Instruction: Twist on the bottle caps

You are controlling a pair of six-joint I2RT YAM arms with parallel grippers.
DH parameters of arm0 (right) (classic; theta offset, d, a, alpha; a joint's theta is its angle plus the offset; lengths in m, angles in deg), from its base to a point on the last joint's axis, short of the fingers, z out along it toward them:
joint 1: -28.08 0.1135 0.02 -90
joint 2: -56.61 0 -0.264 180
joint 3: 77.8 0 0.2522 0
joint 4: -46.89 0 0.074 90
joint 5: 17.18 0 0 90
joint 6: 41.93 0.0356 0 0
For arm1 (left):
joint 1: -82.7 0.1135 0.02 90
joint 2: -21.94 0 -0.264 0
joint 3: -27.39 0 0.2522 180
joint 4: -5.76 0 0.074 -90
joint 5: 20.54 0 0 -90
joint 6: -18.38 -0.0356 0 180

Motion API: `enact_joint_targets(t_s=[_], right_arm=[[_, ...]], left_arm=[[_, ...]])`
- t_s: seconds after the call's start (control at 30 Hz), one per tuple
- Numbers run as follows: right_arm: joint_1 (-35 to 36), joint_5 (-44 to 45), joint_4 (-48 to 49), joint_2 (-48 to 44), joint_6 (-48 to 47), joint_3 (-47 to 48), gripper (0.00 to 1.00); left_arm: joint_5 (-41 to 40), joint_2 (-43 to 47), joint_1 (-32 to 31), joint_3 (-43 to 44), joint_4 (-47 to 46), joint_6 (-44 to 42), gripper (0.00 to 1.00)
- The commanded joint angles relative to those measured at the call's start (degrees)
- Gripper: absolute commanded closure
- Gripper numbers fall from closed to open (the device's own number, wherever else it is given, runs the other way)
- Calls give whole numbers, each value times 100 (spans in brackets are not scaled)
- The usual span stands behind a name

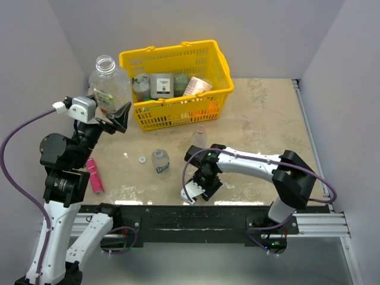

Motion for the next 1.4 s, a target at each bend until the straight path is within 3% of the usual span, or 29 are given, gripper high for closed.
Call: enact_joint_targets(t_s=[0.0,0.67,1.37], right_arm=[[-49,224,530,49,-311,-99,43],[-322,180,741,471,-487,-20,42],[-313,75,978,453,-320,-257,49]], left_arm=[[99,104,144,1,-231,70,100],[389,42,496,1,-178,255,100],[503,-10,531,-87,-248,246,100]])
